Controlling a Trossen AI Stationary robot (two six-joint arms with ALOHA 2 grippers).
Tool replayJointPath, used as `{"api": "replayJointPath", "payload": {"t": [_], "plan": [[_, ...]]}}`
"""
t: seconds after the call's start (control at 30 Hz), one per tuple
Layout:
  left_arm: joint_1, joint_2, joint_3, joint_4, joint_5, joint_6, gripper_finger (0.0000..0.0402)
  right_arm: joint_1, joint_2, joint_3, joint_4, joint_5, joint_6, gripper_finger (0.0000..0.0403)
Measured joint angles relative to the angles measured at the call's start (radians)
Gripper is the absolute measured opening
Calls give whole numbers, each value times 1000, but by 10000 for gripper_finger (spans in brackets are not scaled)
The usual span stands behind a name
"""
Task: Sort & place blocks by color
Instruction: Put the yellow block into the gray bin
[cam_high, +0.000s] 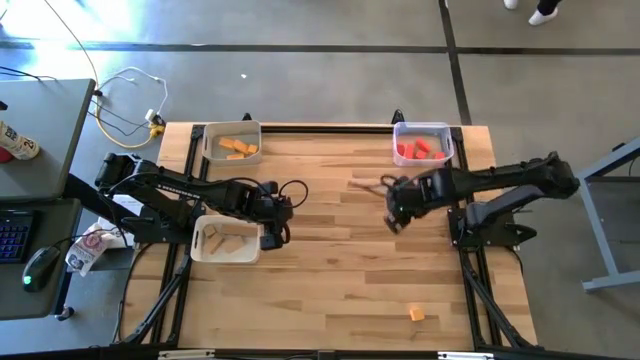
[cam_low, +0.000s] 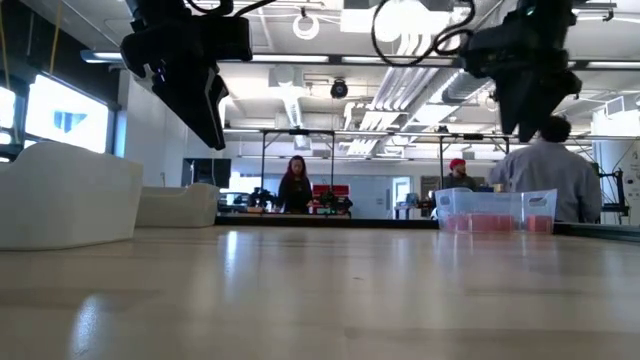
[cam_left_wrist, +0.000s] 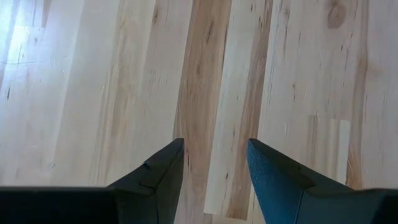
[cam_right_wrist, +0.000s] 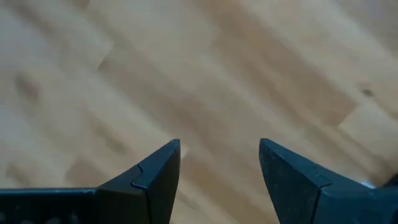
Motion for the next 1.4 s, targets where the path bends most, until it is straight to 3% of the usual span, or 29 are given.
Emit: {"api": "replayJointPath", "payload": {"t": [0.2,0.57,0.8,1.0,1.13,1.4], "plan": [[0,0,0,7,0,-1,161,184,0,0,1,-49,24,204],[0,0,0,7,0,-2,161,458,0,-1,55,-81,628,204],[0,0,0,7,0,-3,161,591,5,-1,94,-50,931,204],[0,0,0,7,0,-12,161,686,12,-1,99,-32,1097,204],[0,0,0,7,0,-27,161,733,46,-1,126,-78,1179,204],[0,0,0,8,0,-27,161,777,148,-1,236,-126,1242,204]]}}
